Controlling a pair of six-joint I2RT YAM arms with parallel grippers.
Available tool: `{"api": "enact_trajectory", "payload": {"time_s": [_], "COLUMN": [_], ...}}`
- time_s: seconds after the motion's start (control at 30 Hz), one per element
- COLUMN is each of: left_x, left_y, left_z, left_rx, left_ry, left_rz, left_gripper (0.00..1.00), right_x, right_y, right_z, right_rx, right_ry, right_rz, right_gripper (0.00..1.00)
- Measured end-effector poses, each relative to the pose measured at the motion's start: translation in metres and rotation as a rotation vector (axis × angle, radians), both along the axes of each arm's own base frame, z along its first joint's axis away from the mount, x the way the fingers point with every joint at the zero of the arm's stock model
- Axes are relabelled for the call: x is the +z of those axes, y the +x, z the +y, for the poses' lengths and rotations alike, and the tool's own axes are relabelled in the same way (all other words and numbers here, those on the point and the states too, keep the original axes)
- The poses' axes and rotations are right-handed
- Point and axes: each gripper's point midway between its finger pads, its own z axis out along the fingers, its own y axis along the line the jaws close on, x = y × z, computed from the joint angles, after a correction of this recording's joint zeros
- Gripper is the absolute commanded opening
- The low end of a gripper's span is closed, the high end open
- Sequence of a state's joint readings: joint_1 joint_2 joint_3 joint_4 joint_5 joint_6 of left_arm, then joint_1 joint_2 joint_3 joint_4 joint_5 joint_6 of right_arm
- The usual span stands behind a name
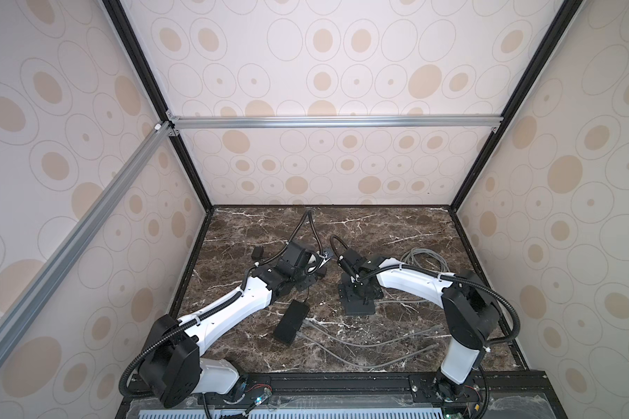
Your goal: Insert the plug into the switch port
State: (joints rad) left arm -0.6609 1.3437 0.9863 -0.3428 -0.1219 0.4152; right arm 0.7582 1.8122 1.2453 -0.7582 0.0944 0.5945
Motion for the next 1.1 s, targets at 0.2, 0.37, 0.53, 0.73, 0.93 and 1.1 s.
{"api": "enact_trajectory", "payload": {"time_s": [0.2,0.37,0.53,0.73,0.93,1.1], "left_x": [-0.001,-0.011,-0.027,-0.079,-0.124,-0.126], "left_y": [0.0,-0.002,-0.006,-0.019,-0.044,-0.053], "left_z": [0.002,-0.001,-0.008,-0.018,-0.028,-0.035], "left_rx": [0.007,-0.004,-0.039,-0.095,-0.189,-0.241], "left_ry": [-0.007,0.0,-0.001,0.124,0.254,0.283], "left_rz": [0.012,0.046,0.101,0.228,0.336,0.333], "left_gripper": [0.0,0.0,0.0,0.0,0.0,0.0], "right_x": [0.0,0.003,0.005,0.027,0.053,0.047], "right_y": [0.004,0.008,0.01,0.004,-0.003,-0.005], "right_z": [-0.014,-0.024,-0.038,-0.073,-0.086,-0.076], "right_rx": [-0.056,-0.077,-0.095,-0.145,-0.169,-0.124], "right_ry": [-0.079,-0.123,-0.138,-0.09,0.035,0.097], "right_rz": [-0.034,-0.065,-0.068,-0.108,-0.176,-0.131], "right_gripper": [1.0,1.0,1.0,1.0,0.99,0.98]}}
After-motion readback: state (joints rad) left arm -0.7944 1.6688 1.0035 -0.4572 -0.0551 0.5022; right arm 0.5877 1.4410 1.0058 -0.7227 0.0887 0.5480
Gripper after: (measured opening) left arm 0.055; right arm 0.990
